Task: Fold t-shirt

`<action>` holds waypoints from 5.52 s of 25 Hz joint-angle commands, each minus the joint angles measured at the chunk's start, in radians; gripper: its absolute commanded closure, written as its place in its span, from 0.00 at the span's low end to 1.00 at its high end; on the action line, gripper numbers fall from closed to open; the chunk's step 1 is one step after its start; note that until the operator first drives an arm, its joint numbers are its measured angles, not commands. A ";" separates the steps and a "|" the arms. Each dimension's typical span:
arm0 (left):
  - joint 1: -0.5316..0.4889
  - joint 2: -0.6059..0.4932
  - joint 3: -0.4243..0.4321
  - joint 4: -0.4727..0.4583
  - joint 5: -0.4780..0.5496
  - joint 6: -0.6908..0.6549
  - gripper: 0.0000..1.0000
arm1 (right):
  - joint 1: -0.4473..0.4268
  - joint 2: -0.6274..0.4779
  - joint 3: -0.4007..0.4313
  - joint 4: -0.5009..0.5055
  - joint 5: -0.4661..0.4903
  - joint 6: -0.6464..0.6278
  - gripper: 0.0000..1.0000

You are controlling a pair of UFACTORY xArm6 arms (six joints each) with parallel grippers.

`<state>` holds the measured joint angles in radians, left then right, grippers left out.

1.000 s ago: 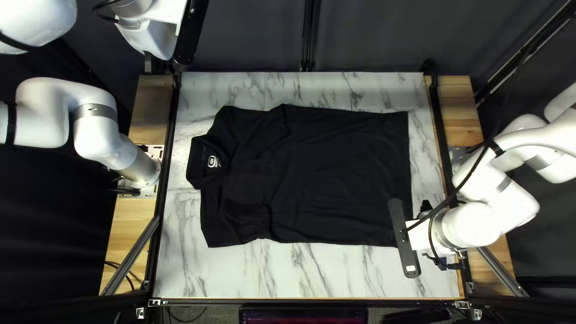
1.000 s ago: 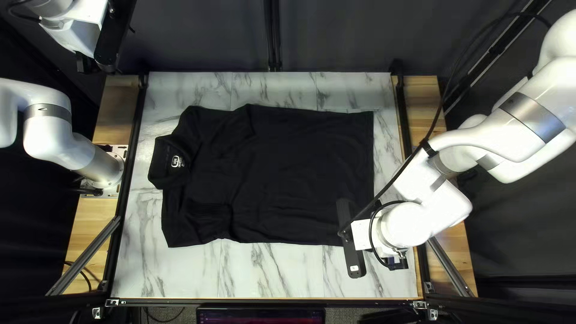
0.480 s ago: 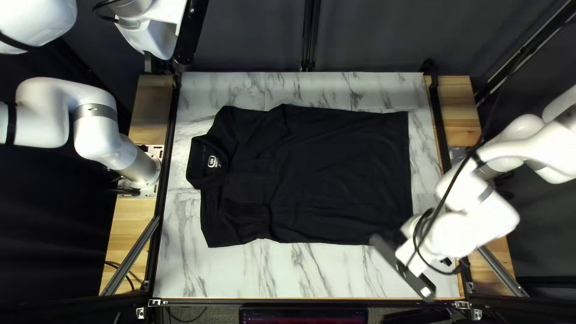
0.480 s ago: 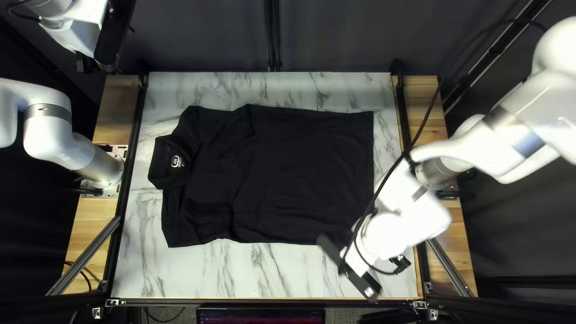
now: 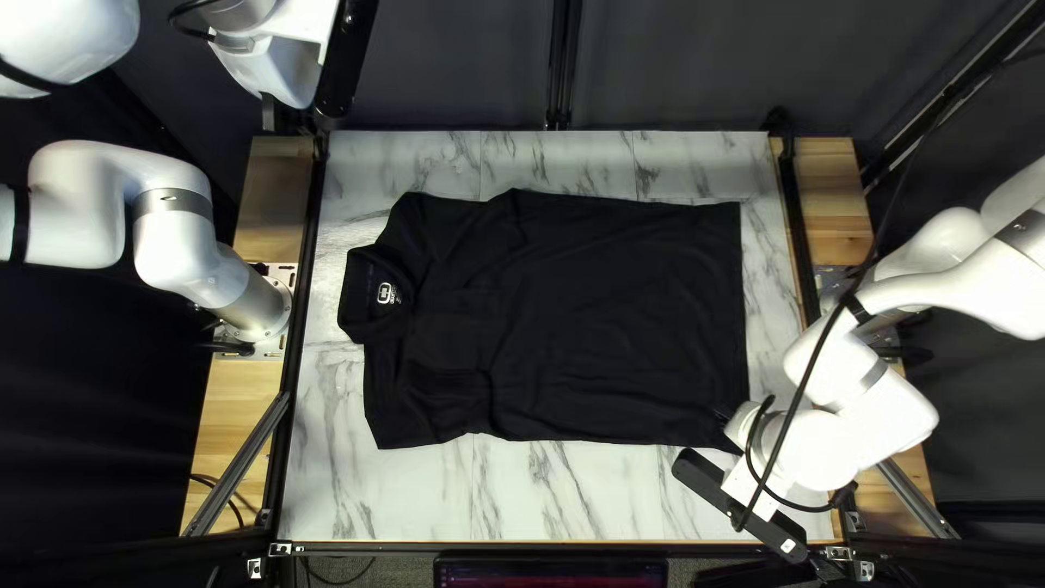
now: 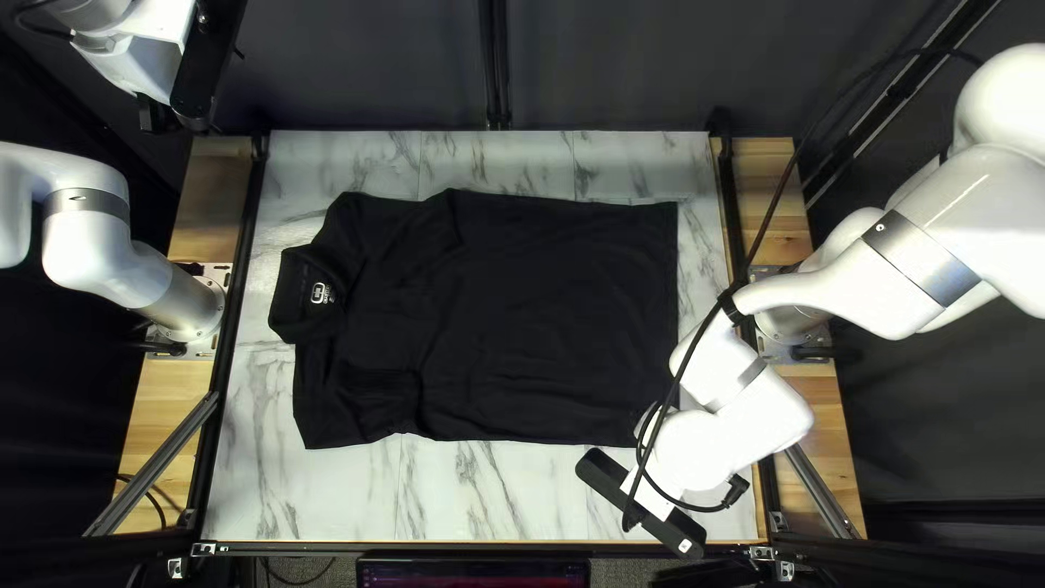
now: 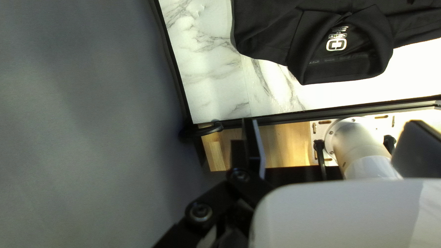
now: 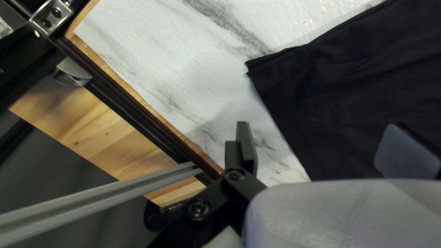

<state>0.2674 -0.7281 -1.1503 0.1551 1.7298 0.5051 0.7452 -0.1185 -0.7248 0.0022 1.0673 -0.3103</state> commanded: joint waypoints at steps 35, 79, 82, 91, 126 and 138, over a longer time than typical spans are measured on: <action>0.000 0.000 0.000 0.000 0.000 0.000 0.00 | 0.086 0.096 0.197 -0.172 -0.390 0.122 0.08; 0.000 0.000 0.000 0.000 0.000 0.000 0.00 | 0.086 0.128 0.195 -0.165 -0.423 0.140 0.05; 0.000 0.000 0.000 0.000 0.000 0.000 0.00 | 0.079 0.133 0.194 -0.164 -0.428 0.130 0.79; 0.000 0.000 0.000 0.000 0.000 0.000 0.00 | 0.069 0.129 0.172 -0.169 -0.407 0.114 1.00; 0.000 0.000 0.000 0.000 0.000 0.000 0.00 | 0.106 0.095 0.221 -0.162 -0.410 0.160 0.00; 0.000 0.000 0.000 0.000 0.000 0.000 0.00 | 0.097 0.120 0.216 -0.169 -0.426 0.158 0.03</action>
<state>0.2674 -0.7281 -1.1503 0.1551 1.7298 0.5051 0.8456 -0.0042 -0.5074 -0.1667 0.6471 -0.1492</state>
